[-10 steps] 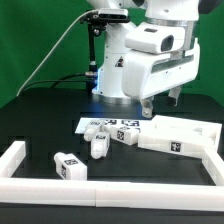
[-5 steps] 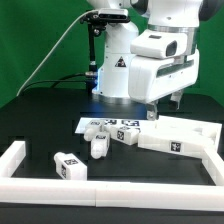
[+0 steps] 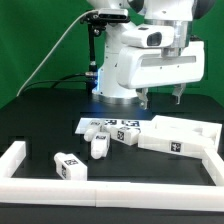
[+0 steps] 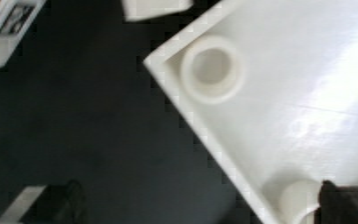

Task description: Assemble one leg

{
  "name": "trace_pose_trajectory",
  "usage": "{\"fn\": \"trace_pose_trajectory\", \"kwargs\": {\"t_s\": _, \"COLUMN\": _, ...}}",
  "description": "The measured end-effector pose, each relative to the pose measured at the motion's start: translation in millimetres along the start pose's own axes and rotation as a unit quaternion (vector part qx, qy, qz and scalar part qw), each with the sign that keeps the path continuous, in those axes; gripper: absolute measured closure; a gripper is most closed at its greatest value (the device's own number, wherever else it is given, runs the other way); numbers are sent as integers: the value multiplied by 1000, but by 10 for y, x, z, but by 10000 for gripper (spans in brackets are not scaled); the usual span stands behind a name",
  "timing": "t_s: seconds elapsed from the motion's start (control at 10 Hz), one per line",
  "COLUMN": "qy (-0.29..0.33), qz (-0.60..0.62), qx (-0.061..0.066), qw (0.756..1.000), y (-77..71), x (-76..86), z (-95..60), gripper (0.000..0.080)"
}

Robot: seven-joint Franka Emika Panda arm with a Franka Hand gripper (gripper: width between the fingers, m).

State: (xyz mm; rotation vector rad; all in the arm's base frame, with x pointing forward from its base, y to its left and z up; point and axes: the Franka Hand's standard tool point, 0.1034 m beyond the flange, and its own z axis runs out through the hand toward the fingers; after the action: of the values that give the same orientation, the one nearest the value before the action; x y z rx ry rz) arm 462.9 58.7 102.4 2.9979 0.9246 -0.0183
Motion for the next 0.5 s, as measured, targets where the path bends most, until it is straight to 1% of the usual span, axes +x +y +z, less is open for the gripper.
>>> {"fn": "trace_pose_trajectory", "kwargs": {"t_s": 0.1, "qy": 10, "qz": -5, "qx": -1, "qw": 1000, "y": 92, "x": 78, "z": -109, "gripper": 149}}
{"fn": "trace_pose_trajectory", "kwargs": {"t_s": 0.2, "qy": 9, "qz": -3, "qx": 0, "qw": 1000, "y": 56, "x": 61, "z": -60, "gripper": 149}}
{"fn": "trace_pose_trajectory", "kwargs": {"t_s": 0.5, "qy": 8, "qz": -4, "qx": 1, "qw": 1000, "y": 51, "x": 56, "z": -46, "gripper": 149}}
